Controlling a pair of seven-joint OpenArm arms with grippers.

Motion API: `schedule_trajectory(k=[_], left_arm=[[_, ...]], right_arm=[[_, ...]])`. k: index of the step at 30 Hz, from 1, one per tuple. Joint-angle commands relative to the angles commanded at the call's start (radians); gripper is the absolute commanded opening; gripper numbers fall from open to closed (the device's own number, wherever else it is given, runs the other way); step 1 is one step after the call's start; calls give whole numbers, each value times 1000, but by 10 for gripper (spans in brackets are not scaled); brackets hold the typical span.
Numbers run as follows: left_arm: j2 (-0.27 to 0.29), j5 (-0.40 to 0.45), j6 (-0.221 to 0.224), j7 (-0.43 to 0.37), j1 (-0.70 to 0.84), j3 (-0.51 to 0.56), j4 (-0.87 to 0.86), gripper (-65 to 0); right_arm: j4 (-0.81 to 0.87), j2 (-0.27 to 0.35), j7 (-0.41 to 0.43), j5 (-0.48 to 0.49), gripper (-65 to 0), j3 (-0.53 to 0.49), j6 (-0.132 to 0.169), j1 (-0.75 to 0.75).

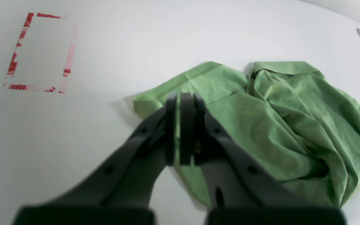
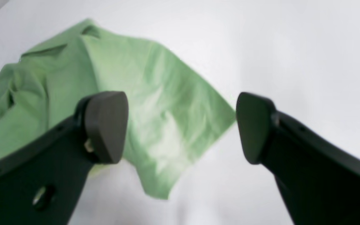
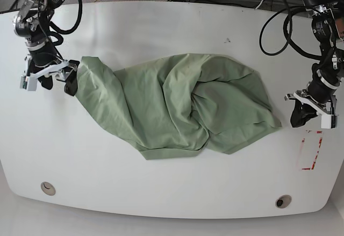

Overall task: Layout the t-shirt on the table in an organized manner, then fold the t-shirt properly
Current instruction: 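Move the right gripper along the shirt edge to a new grasp point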

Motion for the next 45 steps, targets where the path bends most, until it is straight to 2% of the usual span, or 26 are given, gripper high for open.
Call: schedule_trajectory(k=[3, 8, 13, 16, 19, 22, 30, 37, 45], left_arm=[[0, 0, 0, 0, -2, 0, 0, -650], [0, 0, 0, 0, -2, 5, 0, -650], [2, 0, 0, 0, -2, 5, -2, -650], [3, 0, 0, 0, 0, 6, -2, -650], [3, 0, 0, 0, 0, 6, -2, -650], [3, 0, 0, 0, 2, 6, -2, -650], [3, 0, 0, 0, 25, 2, -2, -650], [5, 0, 0, 0, 28, 0, -2, -650], [5, 0, 0, 0, 28, 0, -2, -650]], right_arm=[[-46, 5, 0, -18, -133, -31, 11, 68], [-207, 44, 5, -64, -133, -124, 74, 199], [-430, 71, 6, -110, -133, -193, 167, 353], [-585, 87, 15, -175, -133, -226, 244, 470], [-713, 89, 63, -241, -133, -241, 315, 563], [-825, 91, 109, -322, -133, -242, 349, 632], [-1092, 87, 245, -520, -133, -242, 349, 761], [-1191, 89, 310, -542, -133, -242, 349, 764], [-1194, 83, 308, -542, -136, -242, 349, 732]])
